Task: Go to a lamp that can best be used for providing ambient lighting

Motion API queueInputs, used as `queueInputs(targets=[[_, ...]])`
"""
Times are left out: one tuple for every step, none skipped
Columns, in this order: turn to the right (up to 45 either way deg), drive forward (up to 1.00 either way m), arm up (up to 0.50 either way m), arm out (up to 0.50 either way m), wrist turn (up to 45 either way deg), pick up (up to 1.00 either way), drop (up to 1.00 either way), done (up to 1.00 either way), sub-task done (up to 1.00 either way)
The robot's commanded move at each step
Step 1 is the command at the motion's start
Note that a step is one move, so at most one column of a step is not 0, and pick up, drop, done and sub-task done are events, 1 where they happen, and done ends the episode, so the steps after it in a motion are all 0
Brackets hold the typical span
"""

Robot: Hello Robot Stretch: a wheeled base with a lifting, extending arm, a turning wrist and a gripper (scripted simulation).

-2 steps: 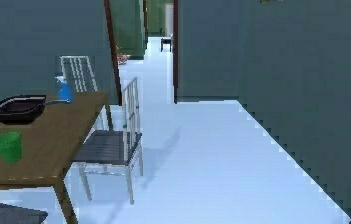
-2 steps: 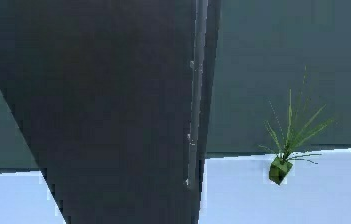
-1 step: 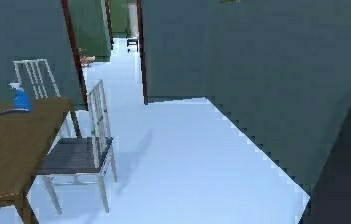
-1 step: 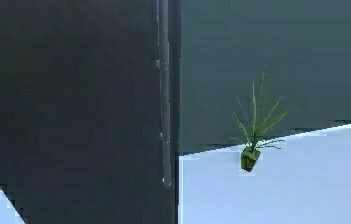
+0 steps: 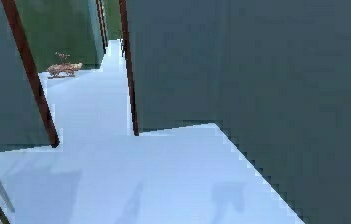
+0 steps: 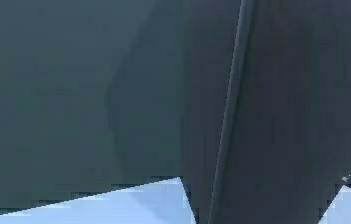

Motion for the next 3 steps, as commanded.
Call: queueInputs(targets=[[9.0, 0.0, 0.0, 0.0, 0.0, 0.0, 0.0, 0.0, 0.0], [0.0, 0.05, 0.0, 0.0, 0.0, 0.0, 0.0, 0.0, 0.0], [-15.0, 0.0, 0.0, 0.0, 0.0, 0.0, 0.0, 0.0, 0.0]])
